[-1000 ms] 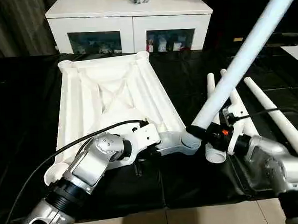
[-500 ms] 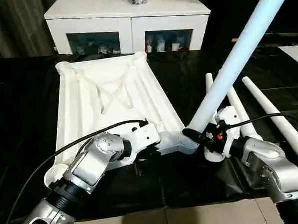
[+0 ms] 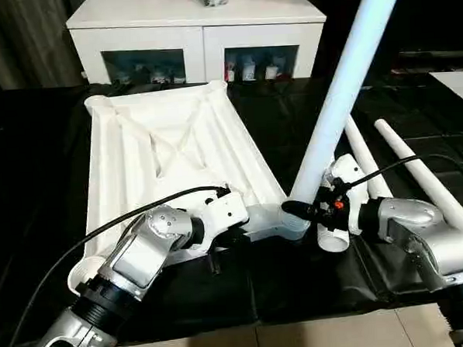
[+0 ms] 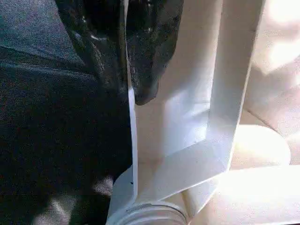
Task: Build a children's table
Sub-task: Rotate leg to tighten
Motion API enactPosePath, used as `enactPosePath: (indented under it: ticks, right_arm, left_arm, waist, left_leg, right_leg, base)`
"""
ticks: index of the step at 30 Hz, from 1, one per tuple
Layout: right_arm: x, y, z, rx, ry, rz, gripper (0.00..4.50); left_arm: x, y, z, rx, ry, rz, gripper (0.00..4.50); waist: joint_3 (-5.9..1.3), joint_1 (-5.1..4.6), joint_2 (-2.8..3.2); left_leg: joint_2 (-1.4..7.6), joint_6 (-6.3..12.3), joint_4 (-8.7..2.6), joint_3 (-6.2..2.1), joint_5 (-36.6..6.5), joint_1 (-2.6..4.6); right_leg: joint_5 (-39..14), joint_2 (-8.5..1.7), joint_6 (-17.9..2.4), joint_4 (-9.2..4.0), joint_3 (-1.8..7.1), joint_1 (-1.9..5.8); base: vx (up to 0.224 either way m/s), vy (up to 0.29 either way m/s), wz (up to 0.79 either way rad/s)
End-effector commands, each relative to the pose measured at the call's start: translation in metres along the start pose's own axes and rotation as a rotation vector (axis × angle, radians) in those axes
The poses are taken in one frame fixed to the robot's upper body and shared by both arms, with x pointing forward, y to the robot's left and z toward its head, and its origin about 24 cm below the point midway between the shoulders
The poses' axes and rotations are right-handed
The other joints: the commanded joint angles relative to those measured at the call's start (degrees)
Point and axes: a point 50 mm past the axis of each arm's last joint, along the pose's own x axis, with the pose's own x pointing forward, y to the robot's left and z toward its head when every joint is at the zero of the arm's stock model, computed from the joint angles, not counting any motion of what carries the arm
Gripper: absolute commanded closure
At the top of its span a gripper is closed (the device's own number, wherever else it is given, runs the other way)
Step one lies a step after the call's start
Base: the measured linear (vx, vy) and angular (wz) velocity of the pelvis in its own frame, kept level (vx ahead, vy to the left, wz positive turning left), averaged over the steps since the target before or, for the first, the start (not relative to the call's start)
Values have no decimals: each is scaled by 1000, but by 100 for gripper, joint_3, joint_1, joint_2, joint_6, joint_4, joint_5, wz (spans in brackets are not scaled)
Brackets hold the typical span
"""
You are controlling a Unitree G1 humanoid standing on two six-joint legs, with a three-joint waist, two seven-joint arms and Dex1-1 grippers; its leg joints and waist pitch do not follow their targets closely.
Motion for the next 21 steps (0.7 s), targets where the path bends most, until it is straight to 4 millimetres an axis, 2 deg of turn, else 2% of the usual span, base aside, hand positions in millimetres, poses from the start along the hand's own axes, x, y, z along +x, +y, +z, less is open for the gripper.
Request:
enactPosePath:
  ticks: [1, 2, 3, 4, 6, 7, 10, 11, 12, 13, 14, 15, 16, 17, 18, 19, 20, 21]
  right_arm:
    - [1, 2, -39, 102, 151, -31, 259]
    - [2, 2, -40, 102, 145, -41, 259]
    - [4, 1, -39, 100, 136, -67, 259]
    - [5, 0, -39, 104, 132, -88, 259]
    - [7, -1, -39, 108, 130, -102, 259]
    - [10, -3, -40, 113, 128, -138, 259]
    - [16, -5, -41, 138, 122, -212, 259]
    - [19, -5, -41, 143, 121, -234, 259]
    - [26, -6, -42, 151, 124, -278, 259]
    - [41, -7, -42, 164, 129, -354, 259]
    - [46, -7, -41, 169, 129, -376, 259]
    - [55, -6, -40, 185, 127, -412, 259]
    - [57, -6, -39, 189, 127, -418, 259]
    - [66, -6, -36, 201, 120, -456, 259]
    - [74, -5, -34, 221, 111, -490, 259]
    - [86, -3, -29, 276, 95, -538, 259]
    - [86, -3, -29, 276, 95, -538, 259]
    - [93, -2, -25, 298, 84, -559, 259]
  left_arm:
    - [-7, 9, 17, 45, -53, 52, 450]
    - [-7, 10, 17, 44, -52, 56, 450]
    - [-7, 11, 16, 42, -50, 62, 450]
    - [-7, 12, 16, 39, -50, 68, 450]
    - [-7, 13, 16, 36, -51, 73, 450]
    - [-8, 17, 16, 24, -53, 101, 450]
    - [-8, 25, 16, -1, -56, 169, 450]
    - [-8, 29, 16, -25, -58, 200, 450]
    - [-8, 33, 16, -37, -47, 234, 450]
    - [-7, 38, 19, -51, -31, 275, 450]
    - [-6, 40, 21, -61, -28, 293, 450]
    - [-4, 42, 26, -82, -22, 326, 450]
    - [-3, 42, 27, -86, -21, 332, 450]
    - [0, 43, 33, -108, -15, 359, 450]
    - [3, 44, 39, -130, -13, 386, 450]
    - [10, 45, 49, -171, -21, 433, 450]
    - [10, 45, 49, -171, -21, 433, 450]
    - [13, 45, 55, -189, -24, 460, 450]
  waist:
    - [-284, -21, -11]
    - [-277, -26, -11]
    - [-274, -36, 18]
    - [-274, -46, 7]
    - [-262, -68, 25]
    - [-258, -98, 15]
    - [-234, -211, 42]
    - [-228, -238, 60]
    - [-196, -308, 132]
    - [-171, -382, 194]
    - [-137, -372, 249]
    - [-71, -205, 313]
    - [-85, 19, 216]
    - [-115, 174, 238]
    - [-176, -50, -97]
    - [-265, -118, -204]
    - [-193, -22, -54]
    - [-294, 12, 103]
  left_leg:
    - [345, -237, -570, -274, -2673, 175]
    - [340, -255, -567, -279, -2768, 187]
    - [337, -286, -570, -287, -2863, 193]
    - [329, -290, -564, -290, -2908, 197]
    - [326, -324, -574, -323, -3057, 197]
    - [321, -340, -574, -334, -3180, 203]
    - [284, -393, -543, -374, -3533, 256]
    - [285, -408, -553, -402, -3612, 246]
    - [320, -471, -619, -458, -4002, 257]
    - [381, -561, -752, -536, -4451, 210]
    - [463, -637, -946, -569, -4750, 91]
    - [615, -765, -1528, -424, -5445, -338]
    - [621, -566, -1557, -254, -5324, -458]
    - [574, -455, -1572, -41, -5009, -397]
    - [96, -554, 470, -350, -2578, 704]
    - [-136, -345, 665, -728, -534, -250]
    - [40, -476, 383, -732, -516, -333]
    - [209, -531, -157, -674, -655, -169]
  right_leg:
    - [-2994, -343, -796, -498, 213, 83]
    - [-3133, -347, -736, -521, 207, 67]
    - [-3228, -348, -689, -542, 203, 52]
    - [-3286, -347, -663, -552, 193, 45]
    - [-3449, -345, -580, -571, 161, 50]
    - [-3553, -338, -531, -587, 145, 40]
    - [-3944, -321, -370, -687, 36, -13]
    - [-3991, -320, -313, -692, -3, 20]
    - [-3900, -296, -255, -737, -145, 74]
    - [-3496, -250, -258, -664, -280, 206]
    - [-3052, -205, -352, -385, -258, 342]
    - [-1856, -22, -505, 634, -306, 713]
    - [-1351, 27, -374, 862, -219, 763]
    - [-1378, 70, -325, 974, -114, 676]
    - [-5914, -1030, -434, -756, 396, -557]
    - [-5903, -1083, -384, -520, 526, 325]
    - [-5452, -1109, -391, -441, 363, 451]
    - [-3452, -600, -699, -231, 153, 377]
  base:
    - [0, 0, 0]
    - [0, 0, 0]
    - [0, 0, 0]
    - [0, 0, 0]
    - [0, 0, 0]
    - [0, 0, 0]
    - [0, 0, 0]
    - [0, 0, 0]
    - [-67, 29, -12]
    - [-67, 29, -12]
    - [-80, 26, -10]
    - [0, 0, 0]
    - [-119, -4, -3]
    - [-79, -85, 14]
    - [-54, -154, -6]
    - [29, -142, -7]
    - [88, -34, -57]
    - [36, 38, -24]
